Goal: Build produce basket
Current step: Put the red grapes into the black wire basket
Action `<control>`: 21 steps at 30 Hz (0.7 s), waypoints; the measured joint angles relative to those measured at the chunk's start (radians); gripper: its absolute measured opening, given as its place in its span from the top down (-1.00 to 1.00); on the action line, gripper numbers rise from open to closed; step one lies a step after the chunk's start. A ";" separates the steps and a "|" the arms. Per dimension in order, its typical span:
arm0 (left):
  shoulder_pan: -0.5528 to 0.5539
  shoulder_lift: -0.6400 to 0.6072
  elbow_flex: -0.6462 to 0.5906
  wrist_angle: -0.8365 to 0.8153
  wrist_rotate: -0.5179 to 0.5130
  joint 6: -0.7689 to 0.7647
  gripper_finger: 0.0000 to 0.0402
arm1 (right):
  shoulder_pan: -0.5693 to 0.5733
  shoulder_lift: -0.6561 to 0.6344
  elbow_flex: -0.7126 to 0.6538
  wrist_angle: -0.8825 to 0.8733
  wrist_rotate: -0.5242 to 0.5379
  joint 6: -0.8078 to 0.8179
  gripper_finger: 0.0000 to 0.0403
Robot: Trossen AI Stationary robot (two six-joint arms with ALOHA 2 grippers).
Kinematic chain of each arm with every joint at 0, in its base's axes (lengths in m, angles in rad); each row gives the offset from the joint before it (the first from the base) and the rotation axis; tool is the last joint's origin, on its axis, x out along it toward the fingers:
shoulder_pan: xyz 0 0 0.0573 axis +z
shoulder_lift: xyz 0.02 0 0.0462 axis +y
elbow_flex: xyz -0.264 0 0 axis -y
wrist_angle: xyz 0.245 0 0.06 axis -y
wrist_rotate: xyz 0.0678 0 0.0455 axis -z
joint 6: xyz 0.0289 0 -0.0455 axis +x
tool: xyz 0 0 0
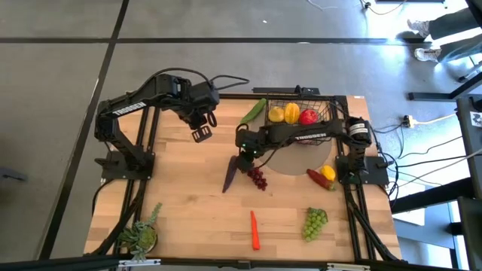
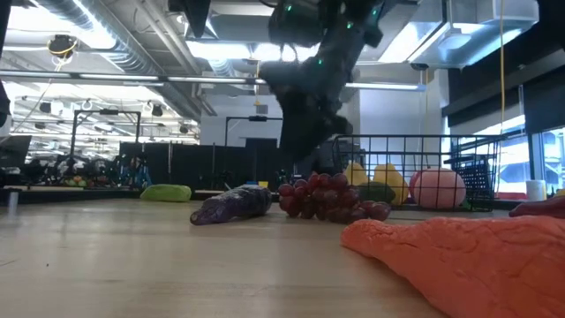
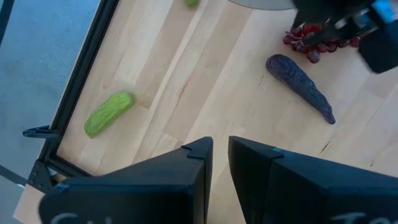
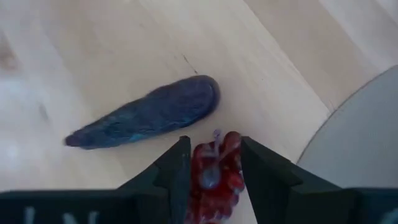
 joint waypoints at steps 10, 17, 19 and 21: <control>0.000 0.000 0.000 0.001 0.004 0.000 0.79 | -0.003 0.055 -0.001 0.019 -0.031 -0.034 0.35; 0.000 0.000 0.000 0.000 0.004 0.000 0.79 | -0.011 0.078 -0.001 0.028 -0.025 -0.058 0.35; 0.000 0.000 0.000 0.000 0.004 0.000 0.79 | -0.011 0.082 -0.001 0.045 -0.025 -0.060 0.35; 0.000 0.000 0.000 0.000 0.004 0.000 0.79 | -0.011 0.082 -0.001 0.053 -0.024 -0.061 0.35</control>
